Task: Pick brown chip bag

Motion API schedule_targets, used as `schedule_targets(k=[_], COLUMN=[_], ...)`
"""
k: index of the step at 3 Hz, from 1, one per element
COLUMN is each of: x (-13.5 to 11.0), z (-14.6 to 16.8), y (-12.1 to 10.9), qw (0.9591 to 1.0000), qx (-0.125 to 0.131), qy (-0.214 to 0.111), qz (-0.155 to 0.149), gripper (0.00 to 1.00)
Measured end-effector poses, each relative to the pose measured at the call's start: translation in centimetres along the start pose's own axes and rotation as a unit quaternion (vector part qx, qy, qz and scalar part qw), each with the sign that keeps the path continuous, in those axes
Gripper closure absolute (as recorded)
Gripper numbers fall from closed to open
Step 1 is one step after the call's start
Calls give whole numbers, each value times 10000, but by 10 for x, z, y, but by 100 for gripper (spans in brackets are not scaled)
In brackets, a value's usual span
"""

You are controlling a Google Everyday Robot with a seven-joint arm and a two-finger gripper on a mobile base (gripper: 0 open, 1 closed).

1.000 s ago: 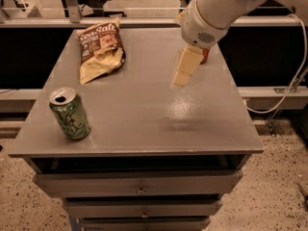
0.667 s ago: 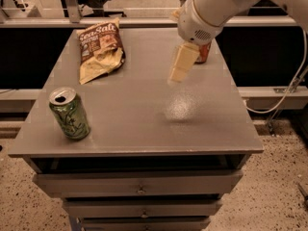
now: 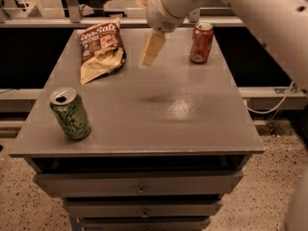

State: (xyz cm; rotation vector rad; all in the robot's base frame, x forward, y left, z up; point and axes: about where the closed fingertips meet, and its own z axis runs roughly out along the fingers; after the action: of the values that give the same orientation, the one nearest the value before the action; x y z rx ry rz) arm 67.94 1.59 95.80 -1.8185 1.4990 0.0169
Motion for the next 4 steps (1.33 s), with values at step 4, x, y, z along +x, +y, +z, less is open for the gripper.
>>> schedule_targets(k=[4], x=[-42], z=[115], y=[-23], qw=[9916], qx=[-598], qy=[-588], qz=[987], gripper=[0])
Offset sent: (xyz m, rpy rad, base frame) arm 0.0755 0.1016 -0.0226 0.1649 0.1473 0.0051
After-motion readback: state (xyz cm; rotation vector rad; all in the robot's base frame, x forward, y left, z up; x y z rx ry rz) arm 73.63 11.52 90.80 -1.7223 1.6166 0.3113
